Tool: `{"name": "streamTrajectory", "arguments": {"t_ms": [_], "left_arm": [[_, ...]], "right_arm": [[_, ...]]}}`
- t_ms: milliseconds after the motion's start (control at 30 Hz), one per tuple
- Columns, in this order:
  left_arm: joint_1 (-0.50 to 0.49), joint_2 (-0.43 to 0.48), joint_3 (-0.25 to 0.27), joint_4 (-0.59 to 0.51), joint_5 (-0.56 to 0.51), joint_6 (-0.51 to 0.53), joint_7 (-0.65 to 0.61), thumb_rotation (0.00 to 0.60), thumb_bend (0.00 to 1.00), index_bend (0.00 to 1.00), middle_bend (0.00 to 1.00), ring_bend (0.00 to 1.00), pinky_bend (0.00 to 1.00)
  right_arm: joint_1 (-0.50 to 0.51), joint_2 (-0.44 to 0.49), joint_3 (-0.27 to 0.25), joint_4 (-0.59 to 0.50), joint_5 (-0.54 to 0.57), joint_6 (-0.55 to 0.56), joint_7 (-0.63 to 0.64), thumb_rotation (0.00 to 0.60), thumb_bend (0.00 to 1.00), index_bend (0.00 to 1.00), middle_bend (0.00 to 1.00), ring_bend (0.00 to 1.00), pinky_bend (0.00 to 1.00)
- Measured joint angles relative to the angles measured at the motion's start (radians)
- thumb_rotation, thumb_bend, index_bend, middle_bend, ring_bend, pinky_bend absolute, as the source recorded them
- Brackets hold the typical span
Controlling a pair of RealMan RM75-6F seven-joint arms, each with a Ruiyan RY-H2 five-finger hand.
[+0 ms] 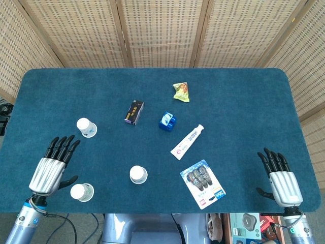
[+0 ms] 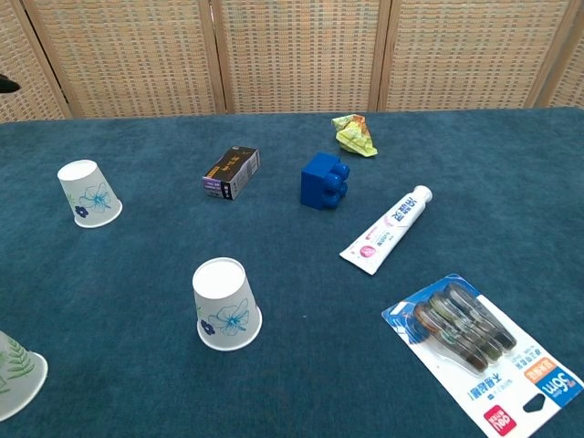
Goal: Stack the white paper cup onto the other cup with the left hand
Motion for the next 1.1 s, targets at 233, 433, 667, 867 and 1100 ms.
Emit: {"name": "streamTrajectory", "arguments": {"t_ms": [233, 433, 667, 867, 1100], "left_arm": [[-0.111, 0.023, -0.048, -0.091, -0.144, -0.174, 0.094, 0.6, 0.17, 0.0, 0.0, 0.0, 0.0], [-0.218, 0.001, -0.088, -0.128, -0.321, -0.28, 0.227, 0.6, 0.17, 0.0, 0.0, 0.0, 0.0], [-0.324, -0.05, -0.113, -0.144, -0.481, -0.355, 0.34, 0.6, 0.17, 0.02, 0.0, 0.0, 0.0], [-0.408, -0.106, -0.11, -0.151, -0.598, -0.364, 0.454, 0.6, 0.17, 0.07, 0.0, 0.0, 0.0], [-0.509, -0.167, -0.095, -0.138, -0.731, -0.363, 0.537, 0.6, 0.17, 0.08, 0.0, 0.0, 0.0]], "right_arm": [[0.0, 0.003, 0.002, 0.001, 0.002, 0.001, 0.008, 0.6, 0.0, 0.0, 0.0, 0.0, 0.0], [0.0, 0.005, 0.004, 0.002, 0.006, -0.001, 0.016, 0.6, 0.0, 0.0, 0.0, 0.0, 0.0], [-0.001, 0.012, 0.008, 0.003, 0.011, 0.0, 0.032, 0.6, 0.0, 0.0, 0.0, 0.0, 0.0], [-0.002, 0.016, 0.009, 0.003, 0.013, 0.001, 0.043, 0.6, 0.0, 0.0, 0.0, 0.0, 0.0], [-0.003, 0.023, 0.013, 0.006, 0.02, 0.001, 0.061, 0.6, 0.0, 0.0, 0.0, 0.0, 0.0]]}}
